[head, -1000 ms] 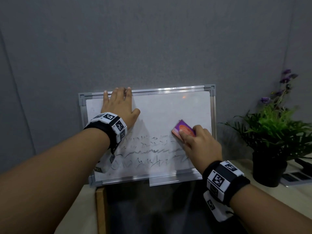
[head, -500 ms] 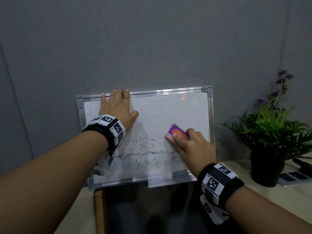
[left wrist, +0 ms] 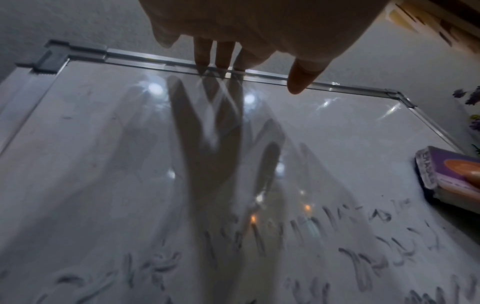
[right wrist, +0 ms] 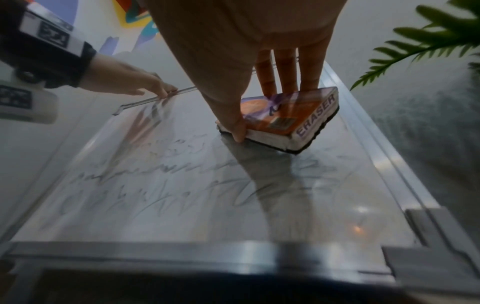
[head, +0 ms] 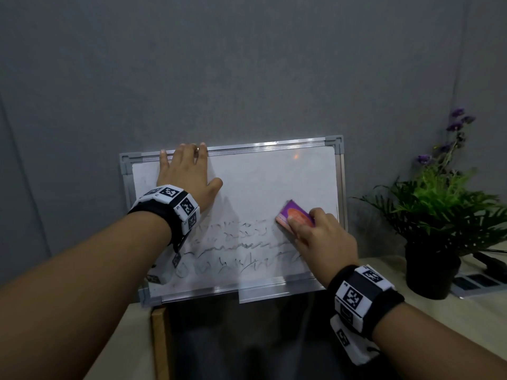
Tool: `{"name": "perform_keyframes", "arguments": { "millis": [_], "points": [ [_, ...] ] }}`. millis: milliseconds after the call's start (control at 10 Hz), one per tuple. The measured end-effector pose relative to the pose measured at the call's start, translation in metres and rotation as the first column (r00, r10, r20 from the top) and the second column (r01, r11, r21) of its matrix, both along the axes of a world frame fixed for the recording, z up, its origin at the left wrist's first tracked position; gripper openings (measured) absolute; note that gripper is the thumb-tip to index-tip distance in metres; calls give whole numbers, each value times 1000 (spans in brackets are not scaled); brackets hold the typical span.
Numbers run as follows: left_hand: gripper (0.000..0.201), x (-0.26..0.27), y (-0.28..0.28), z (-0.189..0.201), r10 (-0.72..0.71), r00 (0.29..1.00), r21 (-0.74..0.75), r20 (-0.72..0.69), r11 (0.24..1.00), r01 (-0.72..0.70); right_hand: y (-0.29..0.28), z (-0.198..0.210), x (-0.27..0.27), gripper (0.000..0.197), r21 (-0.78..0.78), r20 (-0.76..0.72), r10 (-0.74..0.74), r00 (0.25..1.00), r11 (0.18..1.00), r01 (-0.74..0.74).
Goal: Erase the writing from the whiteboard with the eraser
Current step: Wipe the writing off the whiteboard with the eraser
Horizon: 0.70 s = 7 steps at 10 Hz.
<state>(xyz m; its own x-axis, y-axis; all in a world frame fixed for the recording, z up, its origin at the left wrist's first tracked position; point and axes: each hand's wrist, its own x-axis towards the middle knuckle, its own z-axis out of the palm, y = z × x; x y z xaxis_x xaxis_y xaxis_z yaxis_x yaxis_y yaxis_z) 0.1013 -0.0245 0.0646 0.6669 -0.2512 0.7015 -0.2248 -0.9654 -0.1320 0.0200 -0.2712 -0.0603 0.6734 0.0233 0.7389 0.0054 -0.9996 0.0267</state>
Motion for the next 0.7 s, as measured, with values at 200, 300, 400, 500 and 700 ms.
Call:
{"name": "perform_keyframes", "arguments": {
  "millis": [200, 300, 400, 500, 700],
  "points": [
    [75, 1, 2, 0, -8, 1000, -4, -1, 1000, 8, -19, -15, -5, 29, 44, -32, -37, 999, 998, 38],
    [76, 2, 1, -1, -8, 1000, -4, -1, 1000, 8, -23, -4, -4, 32, 79, -2, -45, 999, 996, 45],
    [76, 2, 1, 0, -5, 1000, 0, -1, 1000, 5, -15, 2, 0, 34, 64, 5, -16, 1000, 998, 16],
    [76, 1, 2, 0, -2, 1000, 3, -8, 1000, 2, -8, -2, -1, 27, 11, -13, 20, 1000, 1000, -19],
    [76, 0, 3, 1, 1, 1000, 6, -15, 1000, -1, -29, -6, -9, 38, -9, -31, -29, 999, 1000, 29]
  ]
}}
